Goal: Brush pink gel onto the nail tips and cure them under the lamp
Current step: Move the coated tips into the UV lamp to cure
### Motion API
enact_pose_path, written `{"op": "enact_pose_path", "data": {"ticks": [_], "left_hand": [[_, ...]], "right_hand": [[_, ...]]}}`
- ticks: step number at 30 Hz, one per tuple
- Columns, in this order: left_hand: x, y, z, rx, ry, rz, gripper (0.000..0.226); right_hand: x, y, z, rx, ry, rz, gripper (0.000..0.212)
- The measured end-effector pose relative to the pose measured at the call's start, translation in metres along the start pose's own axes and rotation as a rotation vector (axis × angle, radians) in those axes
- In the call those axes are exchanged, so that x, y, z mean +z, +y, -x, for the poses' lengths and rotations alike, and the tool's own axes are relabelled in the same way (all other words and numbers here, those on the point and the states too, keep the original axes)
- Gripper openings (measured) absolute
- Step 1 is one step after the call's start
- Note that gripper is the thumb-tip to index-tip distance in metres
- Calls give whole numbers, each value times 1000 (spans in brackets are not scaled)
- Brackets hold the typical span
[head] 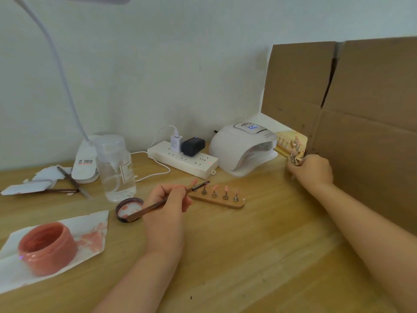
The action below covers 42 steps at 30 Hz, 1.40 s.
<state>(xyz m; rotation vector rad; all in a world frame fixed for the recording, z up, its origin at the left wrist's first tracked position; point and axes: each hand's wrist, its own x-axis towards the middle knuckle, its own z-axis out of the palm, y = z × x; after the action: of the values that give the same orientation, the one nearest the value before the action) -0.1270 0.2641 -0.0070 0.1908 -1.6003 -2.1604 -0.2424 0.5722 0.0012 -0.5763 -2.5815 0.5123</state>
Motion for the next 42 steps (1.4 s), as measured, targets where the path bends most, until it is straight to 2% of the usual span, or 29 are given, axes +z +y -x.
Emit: {"op": "enact_pose_path", "data": {"ticks": [9, 13, 15, 19, 23, 26, 28, 30, 32, 35, 37, 40, 42], "left_hand": [[-1, 0, -3, -18, 14, 15, 28], [-1, 0, -2, -14, 12, 15, 28], [-2, 0, -1, 7, 18, -7, 25], [-2, 0, -2, 28, 47, 2, 27], [-2, 0, -4, 17, 70, 37, 26], [-3, 1, -4, 19, 69, 47, 30], [-2, 1, -4, 16, 71, 53, 25], [-2, 1, -4, 12, 72, 53, 22], [-2, 1, -4, 6, 71, 55, 21], [-2, 3, -4, 2, 68, 50, 23], [-2, 4, -3, 2, 68, 38, 22], [-3, 6, -1, -9, 77, 22, 19], [-4, 7, 0, -15, 83, 20, 19]], "right_hand": [[23, -13, -22, 121, -30, 52, 50], [26, -5, -26, -18, -75, -2, 53], [24, 1, -27, -127, -128, -117, 44], [15, 5, -31, -251, -330, -233, 6], [14, 3, -42, -196, -433, -157, 14], [18, 0, -52, -87, -428, -27, 21], [19, -4, -54, 6, -413, -28, 26], [19, -7, -49, 22, -426, -84, 43], [15, -10, -38, -55, -453, -101, 49], [5, -17, -13, -262, -507, -115, 36], [-4, -26, 12, -382, -602, -128, 35], [-15, -41, 45, -465, -772, -111, 50], [-18, -50, 62, -483, -800, -85, 63]]}}
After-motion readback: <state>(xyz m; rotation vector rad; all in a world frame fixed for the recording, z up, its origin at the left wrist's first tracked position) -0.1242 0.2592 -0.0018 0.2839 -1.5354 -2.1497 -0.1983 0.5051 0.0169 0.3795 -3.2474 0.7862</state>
